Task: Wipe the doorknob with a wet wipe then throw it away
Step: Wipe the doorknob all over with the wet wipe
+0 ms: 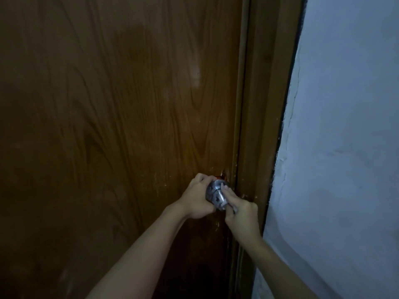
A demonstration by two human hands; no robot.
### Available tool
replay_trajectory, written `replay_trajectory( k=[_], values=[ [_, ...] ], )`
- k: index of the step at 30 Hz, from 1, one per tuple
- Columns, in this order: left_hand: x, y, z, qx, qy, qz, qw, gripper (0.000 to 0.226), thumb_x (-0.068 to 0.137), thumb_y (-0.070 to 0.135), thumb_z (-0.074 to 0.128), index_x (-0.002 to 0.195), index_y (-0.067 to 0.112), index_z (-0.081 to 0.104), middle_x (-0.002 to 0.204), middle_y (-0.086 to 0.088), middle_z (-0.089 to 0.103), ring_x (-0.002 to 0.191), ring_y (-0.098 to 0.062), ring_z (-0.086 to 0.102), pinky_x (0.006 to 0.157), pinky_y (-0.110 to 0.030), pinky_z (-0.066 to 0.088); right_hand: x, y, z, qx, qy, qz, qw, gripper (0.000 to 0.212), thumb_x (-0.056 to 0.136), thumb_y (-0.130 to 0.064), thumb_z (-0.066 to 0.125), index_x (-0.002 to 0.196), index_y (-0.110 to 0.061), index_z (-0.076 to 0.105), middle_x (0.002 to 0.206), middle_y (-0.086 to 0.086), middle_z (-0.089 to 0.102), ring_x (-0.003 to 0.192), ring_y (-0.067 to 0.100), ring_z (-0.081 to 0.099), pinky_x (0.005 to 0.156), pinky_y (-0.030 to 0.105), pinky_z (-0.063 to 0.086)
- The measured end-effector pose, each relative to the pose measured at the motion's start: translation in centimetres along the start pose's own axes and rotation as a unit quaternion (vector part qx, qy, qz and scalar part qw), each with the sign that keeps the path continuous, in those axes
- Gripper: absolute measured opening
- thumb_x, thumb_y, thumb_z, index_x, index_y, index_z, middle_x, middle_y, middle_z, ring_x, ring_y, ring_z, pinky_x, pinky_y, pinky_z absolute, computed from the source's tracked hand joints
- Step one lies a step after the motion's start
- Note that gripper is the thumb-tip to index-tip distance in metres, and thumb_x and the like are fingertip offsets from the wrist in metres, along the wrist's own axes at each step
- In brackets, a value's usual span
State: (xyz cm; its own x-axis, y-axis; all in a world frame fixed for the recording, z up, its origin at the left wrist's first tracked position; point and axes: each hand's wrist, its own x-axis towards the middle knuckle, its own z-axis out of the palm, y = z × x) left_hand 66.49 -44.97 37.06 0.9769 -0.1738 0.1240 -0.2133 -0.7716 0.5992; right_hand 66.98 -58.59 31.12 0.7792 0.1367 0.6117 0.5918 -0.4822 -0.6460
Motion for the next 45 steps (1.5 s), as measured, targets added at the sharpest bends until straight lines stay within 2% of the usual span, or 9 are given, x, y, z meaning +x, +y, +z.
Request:
replay_trajectory(
  k=[5, 11, 20, 24, 28, 33, 36, 41, 45],
  values=[
    [-0.1, 0.1, 0.0, 0.001, -0.005, -0.001, 1.0, 0.077, 0.072, 0.009, 0.069, 0.139, 0.013, 0.031, 0.132, -0.005, 0.033, 0.124, -0.02, 0.034, 0.107, -0.032, 0.036, -0.5, 1.0, -0.2, -0.021, -0.038, -0.078, 0.996, 0.055, 0.075, 0.018, 0.057, 0.123, -0.007, 0.048, 0.126, 0.0, 0.049, 0.121, 0.02, 0.051, 0.106, 0.014, 0.028],
    [-0.1, 0.2, 0.2, -0.008, 0.004, -0.01, 1.0, 0.077, 0.07, 0.01, 0.07, 0.138, 0.016, 0.033, 0.132, -0.002, 0.032, 0.124, -0.018, 0.034, 0.105, -0.029, 0.036, -0.9, 0.8, -0.5, 0.022, -0.019, 0.002, 1.0, 0.063, 0.091, -0.004, 0.046, 0.142, -0.021, 0.014, 0.098, 0.013, 0.067, 0.056, -0.003, 0.051, 0.05, 0.001, 0.041],
    [-0.2, 0.2, 0.3, -0.001, 0.008, -0.012, 1.0, 0.077, 0.071, 0.015, 0.072, 0.137, 0.016, 0.033, 0.131, -0.004, 0.033, 0.124, -0.02, 0.034, 0.107, -0.031, 0.033, -1.7, 1.7, -0.1, -0.016, 0.022, -0.02, 0.999, 0.057, 0.094, -0.02, 0.04, 0.141, -0.027, 0.01, 0.098, 0.026, 0.067, 0.05, -0.001, 0.048, 0.044, 0.001, 0.037],
    [-0.2, 0.3, 0.2, -0.004, 0.002, -0.014, 1.0, 0.078, 0.071, 0.013, 0.071, 0.138, 0.014, 0.031, 0.131, -0.005, 0.032, 0.124, -0.02, 0.034, 0.106, -0.032, 0.035, -2.3, 1.9, 0.3, -0.027, -0.005, -0.071, 0.997, 0.063, 0.088, -0.005, 0.049, 0.14, -0.025, 0.02, 0.095, 0.018, 0.07, 0.062, 0.013, 0.065, 0.061, 0.009, 0.049],
    [-0.3, 0.4, 0.3, -0.005, 0.007, -0.017, 1.0, 0.077, 0.07, 0.009, 0.07, 0.137, 0.014, 0.032, 0.131, -0.005, 0.032, 0.124, -0.02, 0.034, 0.107, -0.032, 0.035, -2.4, 2.0, -0.1, -0.018, 0.019, -0.017, 1.0, 0.042, 0.086, 0.003, 0.054, 0.127, -0.003, 0.048, 0.085, 0.022, 0.072, 0.052, -0.007, 0.051, 0.055, -0.007, 0.035],
    [-0.3, 0.4, 0.4, -0.007, 0.005, -0.018, 1.0, 0.078, 0.071, 0.01, 0.07, 0.138, 0.013, 0.03, 0.132, -0.005, 0.032, 0.125, -0.021, 0.033, 0.108, -0.033, 0.035, -1.1, 1.4, 0.4, -0.064, -0.023, -0.093, 0.993, 0.05, 0.078, 0.016, 0.055, 0.125, -0.001, 0.051, 0.13, 0.02, 0.054, 0.119, 0.028, 0.052, 0.101, 0.022, 0.036],
    [-0.3, 0.3, 0.5, -0.005, 0.004, -0.018, 1.0, 0.079, 0.071, 0.01, 0.07, 0.139, 0.013, 0.029, 0.133, -0.005, 0.031, 0.126, -0.021, 0.033, 0.108, -0.034, 0.035, -2.3, 2.6, 0.6, -0.098, -0.019, -0.165, 0.981, 0.043, 0.08, 0.007, 0.054, 0.122, 0.0, 0.053, 0.126, 0.02, 0.057, 0.119, 0.031, 0.051, 0.104, 0.021, 0.035],
    [-0.2, 0.4, 0.5, -0.016, 0.007, -0.023, 1.0, 0.078, 0.07, 0.01, 0.07, 0.138, 0.015, 0.031, 0.131, -0.004, 0.032, 0.125, -0.02, 0.033, 0.108, -0.035, 0.035, -0.7, 1.3, 0.0, -0.032, -0.03, 0.044, 0.998, 0.061, 0.088, 0.0, 0.05, 0.142, -0.012, 0.024, 0.123, 0.019, 0.06, 0.106, 0.031, 0.061, 0.092, 0.042, 0.052],
    [-0.2, 0.3, 0.5, -0.018, 0.004, -0.024, 1.0, 0.08, 0.07, 0.01, 0.07, 0.139, 0.014, 0.03, 0.133, -0.004, 0.031, 0.125, -0.021, 0.033, 0.107, -0.037, 0.038, -1.6, 1.5, 0.4, -0.06, -0.021, -0.114, 0.991, 0.075, 0.08, 0.01, 0.057, 0.141, -0.016, 0.02, 0.132, 0.021, 0.053, 0.112, 0.033, 0.059, 0.093, 0.039, 0.049]
  ],
)
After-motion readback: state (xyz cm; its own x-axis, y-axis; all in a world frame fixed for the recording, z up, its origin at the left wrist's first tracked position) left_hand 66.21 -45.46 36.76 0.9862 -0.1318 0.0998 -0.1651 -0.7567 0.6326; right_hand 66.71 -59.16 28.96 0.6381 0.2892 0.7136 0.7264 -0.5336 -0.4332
